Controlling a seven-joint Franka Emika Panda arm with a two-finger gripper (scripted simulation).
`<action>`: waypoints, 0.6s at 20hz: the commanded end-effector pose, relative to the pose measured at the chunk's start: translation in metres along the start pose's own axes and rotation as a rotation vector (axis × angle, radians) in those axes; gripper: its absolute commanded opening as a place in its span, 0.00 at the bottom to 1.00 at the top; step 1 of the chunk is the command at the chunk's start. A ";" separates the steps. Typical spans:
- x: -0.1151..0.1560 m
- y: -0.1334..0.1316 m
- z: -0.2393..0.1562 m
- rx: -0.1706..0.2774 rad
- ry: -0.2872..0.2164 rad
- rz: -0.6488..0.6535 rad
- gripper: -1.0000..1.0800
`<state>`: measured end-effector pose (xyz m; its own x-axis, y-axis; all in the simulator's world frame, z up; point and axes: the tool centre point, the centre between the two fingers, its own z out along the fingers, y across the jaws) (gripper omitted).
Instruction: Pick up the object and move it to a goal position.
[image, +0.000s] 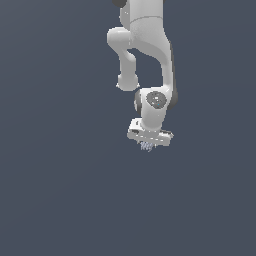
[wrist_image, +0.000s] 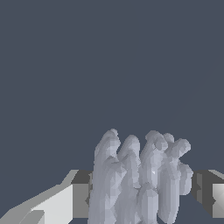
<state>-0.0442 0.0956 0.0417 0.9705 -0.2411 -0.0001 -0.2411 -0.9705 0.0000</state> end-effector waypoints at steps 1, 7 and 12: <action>0.000 0.000 0.001 0.000 0.000 0.000 0.00; 0.000 0.000 0.001 0.000 0.000 0.000 0.00; 0.003 0.001 -0.002 0.000 0.001 0.000 0.00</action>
<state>-0.0431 0.0949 0.0424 0.9705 -0.2410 0.0005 -0.2410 -0.9705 -0.0003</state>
